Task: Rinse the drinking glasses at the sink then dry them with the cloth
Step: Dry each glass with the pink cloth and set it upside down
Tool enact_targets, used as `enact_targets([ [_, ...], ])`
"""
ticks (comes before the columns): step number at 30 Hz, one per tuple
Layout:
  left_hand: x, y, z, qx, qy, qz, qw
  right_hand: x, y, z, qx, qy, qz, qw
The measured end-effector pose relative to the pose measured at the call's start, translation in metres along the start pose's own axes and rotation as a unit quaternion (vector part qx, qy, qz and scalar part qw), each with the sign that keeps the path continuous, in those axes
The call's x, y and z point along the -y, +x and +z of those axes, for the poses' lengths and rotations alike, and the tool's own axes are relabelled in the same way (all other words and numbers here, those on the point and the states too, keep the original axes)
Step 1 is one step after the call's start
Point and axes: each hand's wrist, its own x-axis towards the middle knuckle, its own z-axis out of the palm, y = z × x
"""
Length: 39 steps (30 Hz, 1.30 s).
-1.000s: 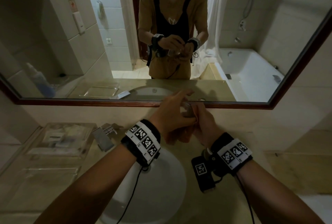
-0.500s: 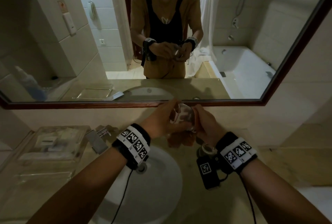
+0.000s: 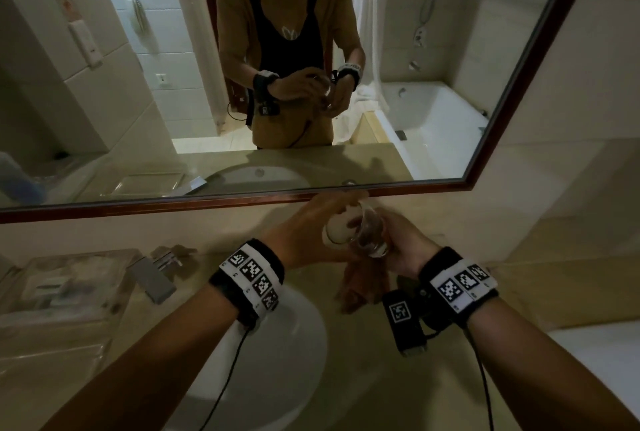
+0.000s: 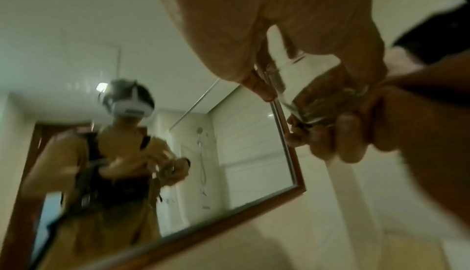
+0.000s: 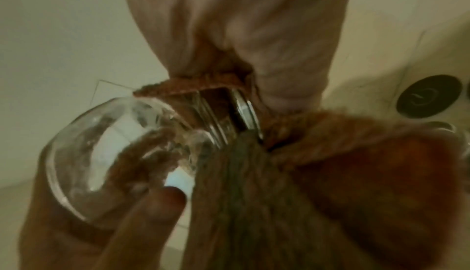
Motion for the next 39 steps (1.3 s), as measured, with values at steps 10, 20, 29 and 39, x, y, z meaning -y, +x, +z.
enact_targets([
  [10, -0.021, 0.022, 0.061, -0.034, -0.297, -0.117, 0.947, -0.010, -0.008, -0.041, -0.012, -0.031, -0.111, 0.993],
  [20, 0.000, 0.041, 0.111, 0.021, -0.231, -0.161, 0.959, 0.010, -0.017, -0.119, -0.204, -0.256, -0.141, 0.934],
  [29, 0.014, 0.079, 0.144, 0.137, -0.043, -0.232, 0.962, 0.014, -0.026, -0.180, -0.277, -0.326, -0.169, 0.888],
  [39, 0.026, 0.135, 0.200, 0.315, 0.169, -0.208, 0.910, 0.023, -0.006, -0.235, -0.270, -0.408, -0.167, 0.856],
])
